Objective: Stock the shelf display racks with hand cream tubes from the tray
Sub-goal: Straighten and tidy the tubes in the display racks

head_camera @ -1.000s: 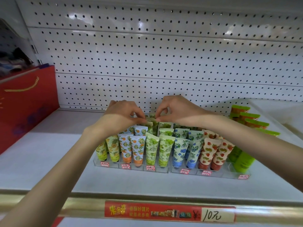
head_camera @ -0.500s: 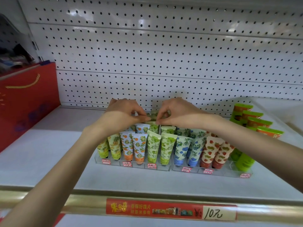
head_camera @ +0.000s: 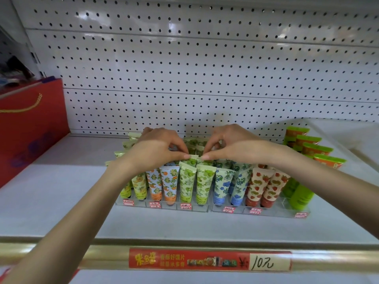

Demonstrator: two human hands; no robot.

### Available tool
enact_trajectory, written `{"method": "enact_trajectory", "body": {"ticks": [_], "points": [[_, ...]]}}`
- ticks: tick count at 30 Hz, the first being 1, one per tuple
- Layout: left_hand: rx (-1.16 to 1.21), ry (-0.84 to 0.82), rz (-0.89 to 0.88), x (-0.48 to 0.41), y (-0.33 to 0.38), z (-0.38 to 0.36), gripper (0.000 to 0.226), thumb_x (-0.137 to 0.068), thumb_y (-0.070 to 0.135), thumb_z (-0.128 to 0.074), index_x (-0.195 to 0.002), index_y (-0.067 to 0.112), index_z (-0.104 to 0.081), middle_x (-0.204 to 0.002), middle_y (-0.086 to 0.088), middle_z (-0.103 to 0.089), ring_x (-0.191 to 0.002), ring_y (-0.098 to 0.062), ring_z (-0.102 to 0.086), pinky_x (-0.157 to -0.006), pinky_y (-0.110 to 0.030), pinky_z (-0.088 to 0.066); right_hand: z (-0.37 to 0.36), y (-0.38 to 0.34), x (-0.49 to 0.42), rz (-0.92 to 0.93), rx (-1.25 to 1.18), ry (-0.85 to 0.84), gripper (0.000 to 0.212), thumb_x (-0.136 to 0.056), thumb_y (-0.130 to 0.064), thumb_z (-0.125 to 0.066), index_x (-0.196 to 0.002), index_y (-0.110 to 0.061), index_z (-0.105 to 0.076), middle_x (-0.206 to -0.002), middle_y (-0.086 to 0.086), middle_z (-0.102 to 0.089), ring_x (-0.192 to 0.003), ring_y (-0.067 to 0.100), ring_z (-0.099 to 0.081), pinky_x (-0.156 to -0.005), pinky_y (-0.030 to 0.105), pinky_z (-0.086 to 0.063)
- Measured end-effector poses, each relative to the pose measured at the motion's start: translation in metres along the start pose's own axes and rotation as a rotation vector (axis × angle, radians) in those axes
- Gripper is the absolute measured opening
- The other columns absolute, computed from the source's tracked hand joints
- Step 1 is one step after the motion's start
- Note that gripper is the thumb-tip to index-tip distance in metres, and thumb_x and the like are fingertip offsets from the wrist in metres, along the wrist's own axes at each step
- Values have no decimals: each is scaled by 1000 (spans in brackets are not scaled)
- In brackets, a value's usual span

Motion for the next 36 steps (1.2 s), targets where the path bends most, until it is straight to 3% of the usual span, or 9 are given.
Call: {"method": "enact_trajectory", "body": {"ticks": [7,16,22,26,28,36], "points": [[25,9,12,1,0,-1,15,-76,49,-67,-81,36,-71,-89,13,-64,-88,-9,-57,-94,-40,-38,-1,5,2,8,120,15,9,-81,-37,-70,-81,-28,-71,-82,-9,-59,-78,11,-56,-68,26,-45],[33,3,23,1,1,0,19,-77,52,-64,-84,36,-71,-93,15,-63,-90,-8,-56,-94,-38,-38,-1,2,2,8,153,29,11,-81,-41,-69,-83,-31,-71,-81,-12,-56,-69,3,-50,-58,19,-35],[86,-9,30,-1,-2,1,23,-79,50,-63,-88,32,-73,-92,16,-62,-88,-6,-54,-94,-37,-37,-1,5,1,-19,121,18,14,-78,-45,-70,-82,-32,-69,-83,-14,-55,-73,1,-51,-62,20,-37],[127,50,58,-6,-6,7,21,-81,45,-64,-89,27,-73,-94,13,-62,-92,-12,-56,-96,-39,-36,5,6,-3,-16,84,84,16,-82,-43,-66,-85,-28,-69,-84,-15,-54,-78,2,-52,-74,24,-43],[122,85,45,-12,-8,10,16,-81,42,-65,-87,30,-72,-93,15,-61,-92,-12,-56,-96,-40,-36,8,7,-5,-4,105,141,16,-85,-39,-65,-90,-25,-69,-86,-14,-52,-74,0,-47,-70,23,-38],[-30,46,13,-28,-12,5,7,-81,42,-66,-84,35,-69,-92,18,-60,-90,-8,-50,-85,-28,-20,0,7,-13,-17,214,143,13,-86,-38,-64,-89,-27,-69,-80,-17,-45,-82,8,-47,-69,25,-32]]}}
Point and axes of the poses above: each hand's wrist, its own x-axis away from the middle knuckle, its own z-axis out of the back of the hand, y = z × x, the point moved 3 cm from there along -x, towards the middle knuckle
